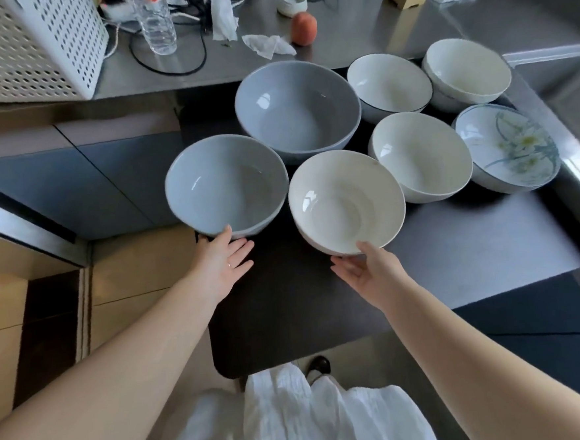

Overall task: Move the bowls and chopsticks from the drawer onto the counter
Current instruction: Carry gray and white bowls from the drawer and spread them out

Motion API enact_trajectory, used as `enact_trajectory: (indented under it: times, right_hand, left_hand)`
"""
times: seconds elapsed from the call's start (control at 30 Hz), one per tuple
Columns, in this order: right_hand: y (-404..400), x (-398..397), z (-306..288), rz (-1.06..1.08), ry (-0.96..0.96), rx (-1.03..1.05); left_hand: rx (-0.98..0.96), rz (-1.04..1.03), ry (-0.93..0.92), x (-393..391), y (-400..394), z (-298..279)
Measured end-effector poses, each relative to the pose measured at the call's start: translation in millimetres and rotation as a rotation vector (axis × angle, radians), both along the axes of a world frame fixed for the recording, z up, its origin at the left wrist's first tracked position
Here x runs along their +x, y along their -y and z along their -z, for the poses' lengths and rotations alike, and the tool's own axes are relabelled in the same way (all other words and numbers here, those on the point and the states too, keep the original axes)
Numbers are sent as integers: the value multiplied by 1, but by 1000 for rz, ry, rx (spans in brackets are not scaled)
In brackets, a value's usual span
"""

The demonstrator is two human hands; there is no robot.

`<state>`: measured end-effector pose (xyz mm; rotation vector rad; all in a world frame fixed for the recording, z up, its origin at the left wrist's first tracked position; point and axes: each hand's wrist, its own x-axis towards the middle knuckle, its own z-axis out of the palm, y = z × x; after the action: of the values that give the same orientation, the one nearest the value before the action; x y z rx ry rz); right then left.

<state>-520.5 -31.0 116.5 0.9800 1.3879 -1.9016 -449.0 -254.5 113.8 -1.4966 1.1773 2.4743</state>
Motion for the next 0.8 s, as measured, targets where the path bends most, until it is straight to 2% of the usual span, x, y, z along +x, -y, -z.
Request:
enact_trajectory:
  times: [0.37,0.47,0.53,0.63,0.8]
  right_hand:
    - [11,0,-3,-10,-10,-7]
    - [10,7,-6,-15,-5,-22]
    - [8,15,-5,-1,-4,14]
    - [7,33,-4,61,-22,42]
    - [18,78,-6,298,-77,67]
  left_hand:
    - [-7,33,10,1,8,0]
    - [44,77,2,12,1,1]
    - [83,184,3,23,-9,-4]
    - [71,460,-3,31,-21,-12]
    - [-21,843,-65,18,-21,-27]
